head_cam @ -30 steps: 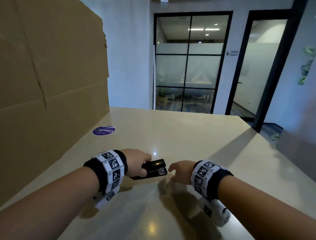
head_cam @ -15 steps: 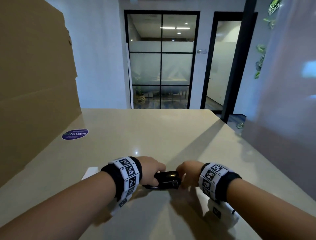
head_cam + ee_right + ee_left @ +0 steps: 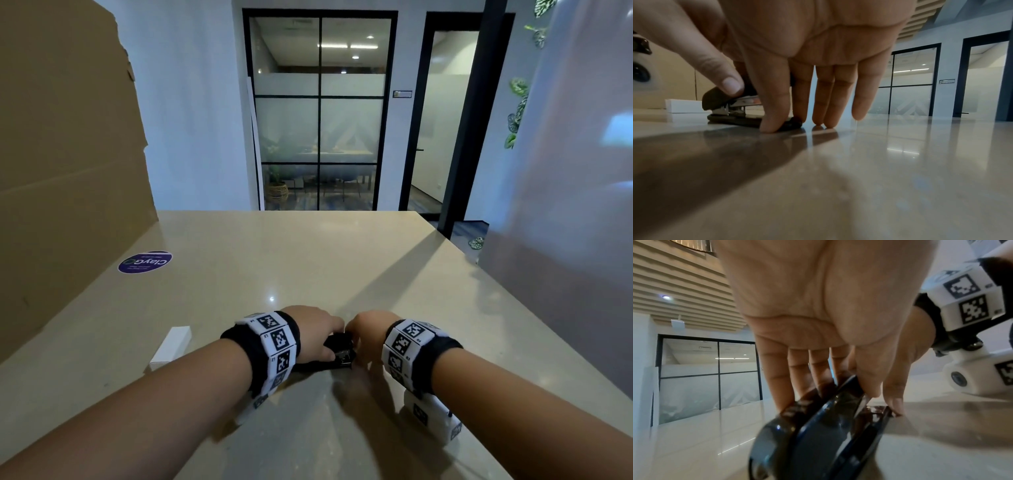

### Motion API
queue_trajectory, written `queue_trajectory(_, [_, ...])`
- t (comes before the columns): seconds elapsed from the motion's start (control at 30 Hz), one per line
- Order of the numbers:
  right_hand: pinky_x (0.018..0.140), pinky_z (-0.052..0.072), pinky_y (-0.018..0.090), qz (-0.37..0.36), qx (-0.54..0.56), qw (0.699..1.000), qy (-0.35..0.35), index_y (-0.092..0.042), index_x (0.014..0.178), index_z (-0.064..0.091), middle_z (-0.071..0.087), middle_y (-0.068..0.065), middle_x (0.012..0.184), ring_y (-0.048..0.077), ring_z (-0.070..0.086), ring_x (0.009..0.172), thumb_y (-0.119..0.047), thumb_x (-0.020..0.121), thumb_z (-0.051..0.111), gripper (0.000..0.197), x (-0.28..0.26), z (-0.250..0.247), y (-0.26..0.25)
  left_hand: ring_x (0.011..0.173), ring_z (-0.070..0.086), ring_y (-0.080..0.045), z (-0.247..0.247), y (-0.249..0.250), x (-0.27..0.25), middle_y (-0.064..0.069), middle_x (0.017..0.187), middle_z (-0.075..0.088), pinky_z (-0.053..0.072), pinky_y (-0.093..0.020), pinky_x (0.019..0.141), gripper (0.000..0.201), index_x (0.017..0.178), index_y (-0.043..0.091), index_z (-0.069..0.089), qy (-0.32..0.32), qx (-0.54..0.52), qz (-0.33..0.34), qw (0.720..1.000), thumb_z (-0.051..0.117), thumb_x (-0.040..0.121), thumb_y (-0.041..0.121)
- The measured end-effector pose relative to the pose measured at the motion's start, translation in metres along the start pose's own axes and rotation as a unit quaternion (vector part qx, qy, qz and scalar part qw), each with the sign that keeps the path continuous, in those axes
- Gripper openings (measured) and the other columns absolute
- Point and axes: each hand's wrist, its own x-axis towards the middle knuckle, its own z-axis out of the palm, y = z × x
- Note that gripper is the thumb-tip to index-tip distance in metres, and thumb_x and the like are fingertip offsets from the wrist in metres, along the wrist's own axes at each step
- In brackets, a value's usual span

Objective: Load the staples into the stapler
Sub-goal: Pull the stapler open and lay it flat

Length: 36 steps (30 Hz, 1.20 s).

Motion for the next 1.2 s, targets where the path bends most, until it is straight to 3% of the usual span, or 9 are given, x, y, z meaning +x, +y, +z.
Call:
queue_trajectory(0.17, [0.077,0.054,0.032,0.008,-0.007,1.000,-0.012,-0.016,0.101,0.072,0.074,0.009,0.099,0.029,0.070,0.093,-0.025,0.070,0.078,0.032,0.002,-0.001,0.001,0.100,0.059,-0.026,-0.009,-0.013,-0.011,-0.007,0.115,0.063,0.046,-0.035,0.079,0.037,0.120,0.018,0.048,0.037,-0.080,-0.001,0.996,0.060,0.088,0.034])
queue_trajectory(0.3, [0.080,0.058,0.034,0.005,-0.017,1.000,-0.011,-0.018,0.098,0.074,0.076,0.006,0.097,0.027,0.071,0.090,-0.024,0.067,0.078,0.031,0.003,-0.001,0.000,0.096,0.063,-0.023,-0.018,-0.039,-0.032,-0.004,0.109,0.064,0.052,-0.043,0.085,0.025,0.100,0.021,0.049,0.075,-0.170,-0.026,0.982,0.065,0.083,0.030])
queue_trajectory(0.43, [0.077,0.055,0.032,0.002,-0.021,1.000,-0.018,-0.016,0.101,0.073,0.075,0.006,0.101,0.028,0.070,0.093,-0.027,0.069,0.079,0.034,0.004,-0.002,0.000,0.090,0.064,-0.019,-0.022,-0.059,-0.049,0.005,0.094,0.064,0.054,-0.038,0.082,0.019,0.087,0.026,0.055,0.094,-0.199,-0.061,0.974,0.071,0.077,0.025])
queue_trajectory(0.63, [0.078,0.053,0.031,0.002,-0.016,1.000,-0.022,-0.016,0.103,0.072,0.074,0.006,0.105,0.026,0.068,0.094,-0.027,0.070,0.080,0.036,0.003,-0.005,0.000,0.071,0.053,-0.013,-0.027,-0.077,-0.059,0.009,0.079,0.058,0.042,-0.025,0.061,0.019,0.085,0.023,0.059,0.037,-0.096,-0.129,0.986,0.071,0.073,0.028])
queue_trajectory(0.83, [0.074,0.050,0.029,0.006,-0.010,1.000,-0.024,-0.017,0.103,0.072,0.074,0.006,0.103,0.026,0.068,0.092,-0.029,0.068,0.082,0.038,0.003,-0.005,-0.001,0.071,0.054,-0.015,-0.018,-0.079,-0.057,0.005,0.084,0.063,0.044,-0.026,0.061,0.021,0.089,0.021,0.063,-0.055,0.013,-0.166,0.985,0.072,0.072,0.028])
queue_trajectory(0.93, [0.078,0.054,0.033,0.001,-0.017,1.000,-0.021,-0.017,0.104,0.072,0.074,0.006,0.102,0.027,0.069,0.093,-0.031,0.068,0.081,0.039,0.004,-0.004,-0.001,0.076,0.055,-0.017,-0.002,-0.079,-0.055,0.002,0.088,0.063,0.046,-0.028,0.067,0.026,0.095,0.018,0.064,-0.090,0.031,-0.170,0.981,0.072,0.074,0.030])
queue_trajectory(1.07, [0.078,0.056,0.034,0.004,-0.012,1.000,-0.003,-0.021,0.095,0.072,0.074,0.004,0.097,0.027,0.069,0.091,-0.030,0.065,0.081,0.033,0.004,-0.001,0.000,0.079,0.053,-0.016,0.013,-0.083,-0.055,0.003,0.090,0.060,0.043,-0.027,0.066,0.028,0.091,0.021,0.059,-0.096,0.009,-0.173,0.980,0.075,0.072,0.036])
queue_trajectory(1.2, [0.076,0.053,0.032,0.004,-0.005,1.000,0.005,-0.020,0.095,0.071,0.074,0.004,0.098,0.027,0.068,0.093,-0.029,0.067,0.080,0.030,0.002,0.001,0.002,0.086,0.058,-0.015,0.010,-0.095,-0.061,0.003,0.100,0.067,0.045,-0.026,0.072,0.034,0.100,0.021,0.064,-0.073,-0.044,-0.186,0.979,0.068,0.078,0.047])
